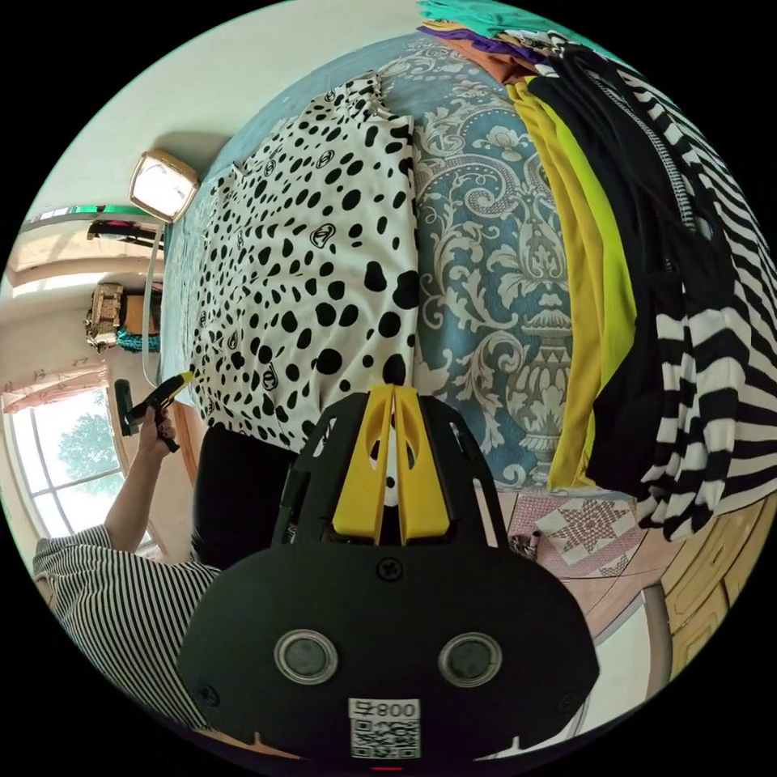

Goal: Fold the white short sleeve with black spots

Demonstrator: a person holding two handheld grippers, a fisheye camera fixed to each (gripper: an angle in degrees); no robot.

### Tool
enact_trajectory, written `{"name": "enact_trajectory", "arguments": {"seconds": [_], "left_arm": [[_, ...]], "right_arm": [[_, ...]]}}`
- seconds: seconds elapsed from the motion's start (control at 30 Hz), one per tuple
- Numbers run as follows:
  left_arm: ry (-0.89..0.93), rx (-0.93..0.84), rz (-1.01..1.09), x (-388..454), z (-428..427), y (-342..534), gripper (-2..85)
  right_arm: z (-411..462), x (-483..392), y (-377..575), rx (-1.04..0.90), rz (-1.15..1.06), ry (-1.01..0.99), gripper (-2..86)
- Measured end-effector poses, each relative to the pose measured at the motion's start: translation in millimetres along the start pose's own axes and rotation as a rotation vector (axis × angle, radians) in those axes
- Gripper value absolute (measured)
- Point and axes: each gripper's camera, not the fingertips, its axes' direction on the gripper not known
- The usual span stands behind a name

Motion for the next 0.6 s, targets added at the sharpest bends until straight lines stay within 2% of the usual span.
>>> {"name": "enact_trajectory", "arguments": {"seconds": [0.33,0.6], "left_arm": [[0.085,-0.039,-0.052,-26,-3,71,5.7],[0.246,-0.085,-0.111,-44,21,127,7.6]], "right_arm": [[-1,39,49,0.038,0.100,-0.070,0.3],[7,60,113,0.085,0.155,-0.189,2.8]]}}
